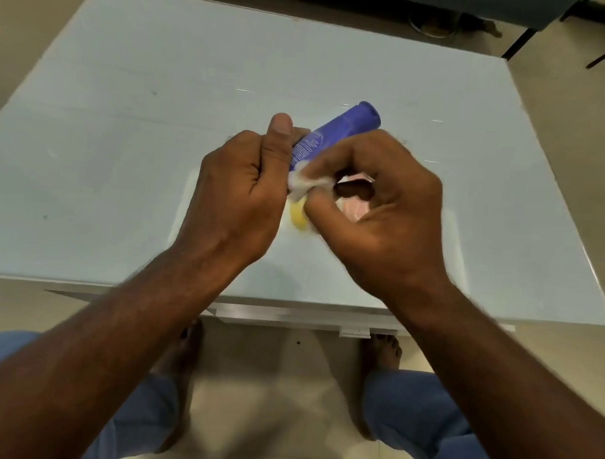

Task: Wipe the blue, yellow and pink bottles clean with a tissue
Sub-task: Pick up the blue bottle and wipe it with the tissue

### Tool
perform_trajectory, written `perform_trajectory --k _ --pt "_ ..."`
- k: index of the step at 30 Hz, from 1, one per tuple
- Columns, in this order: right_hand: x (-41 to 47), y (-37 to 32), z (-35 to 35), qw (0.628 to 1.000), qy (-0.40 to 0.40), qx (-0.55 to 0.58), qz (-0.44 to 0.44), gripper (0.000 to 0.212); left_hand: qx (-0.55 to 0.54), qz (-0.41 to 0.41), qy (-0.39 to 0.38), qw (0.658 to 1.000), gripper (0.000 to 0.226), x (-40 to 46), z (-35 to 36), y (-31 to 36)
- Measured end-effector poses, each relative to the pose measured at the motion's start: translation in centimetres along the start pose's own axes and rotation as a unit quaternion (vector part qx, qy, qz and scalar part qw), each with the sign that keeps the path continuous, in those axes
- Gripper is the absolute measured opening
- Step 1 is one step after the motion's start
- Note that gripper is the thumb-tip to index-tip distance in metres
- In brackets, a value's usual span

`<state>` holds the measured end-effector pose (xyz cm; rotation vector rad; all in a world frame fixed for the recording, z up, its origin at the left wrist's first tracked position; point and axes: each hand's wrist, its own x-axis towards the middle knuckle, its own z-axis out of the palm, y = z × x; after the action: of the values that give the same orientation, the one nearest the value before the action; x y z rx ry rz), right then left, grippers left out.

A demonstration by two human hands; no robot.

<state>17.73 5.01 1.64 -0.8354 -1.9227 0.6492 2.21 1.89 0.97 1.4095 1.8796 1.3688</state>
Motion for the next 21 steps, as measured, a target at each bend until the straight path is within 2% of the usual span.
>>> perform_trajectory --k 3,5,8,12,14,17,19,21 --pt "1.1 0.8 -1.6 0.993 0.101 0.005 0.053 0.009 0.01 0.006 -0.012 1.0 0.045 -0.2 0.0 0.2" --pt "1.4 1.5 -2.3 0.99 0.119 -0.004 0.078 0.009 0.028 0.015 -0.021 0.999 0.045 -0.4 0.2 0.1" --pt "0.7 1.3 -1.6 0.994 0.081 -0.006 0.07 0.004 0.047 0.022 -0.011 0.999 0.043 -0.4 0.4 -0.2" --pt "-0.5 0.3 0.1 0.997 -0.054 0.01 0.05 0.009 0.028 0.003 -0.005 1.0 0.052 -0.2 0.3 -0.2" --pt "-0.6 0.3 0.4 0.996 -0.079 0.008 0.05 0.006 0.004 -0.015 -0.022 1.0 0.052 -0.2 0.1 0.2" --pt "-0.4 0.4 0.3 0.996 -0.051 0.027 0.075 0.006 -0.051 -0.117 -0.06 0.99 0.047 -0.2 0.3 0.6" --pt "-0.2 0.3 0.2 0.993 -0.035 0.053 0.101 0.007 -0.101 -0.226 -0.07 0.966 0.043 -0.2 0.6 1.0" --pt "0.1 0.2 0.2 0.991 -0.02 0.072 0.111 0.01 -0.16 -0.301 -0.08 0.937 0.039 -0.4 0.8 1.0"
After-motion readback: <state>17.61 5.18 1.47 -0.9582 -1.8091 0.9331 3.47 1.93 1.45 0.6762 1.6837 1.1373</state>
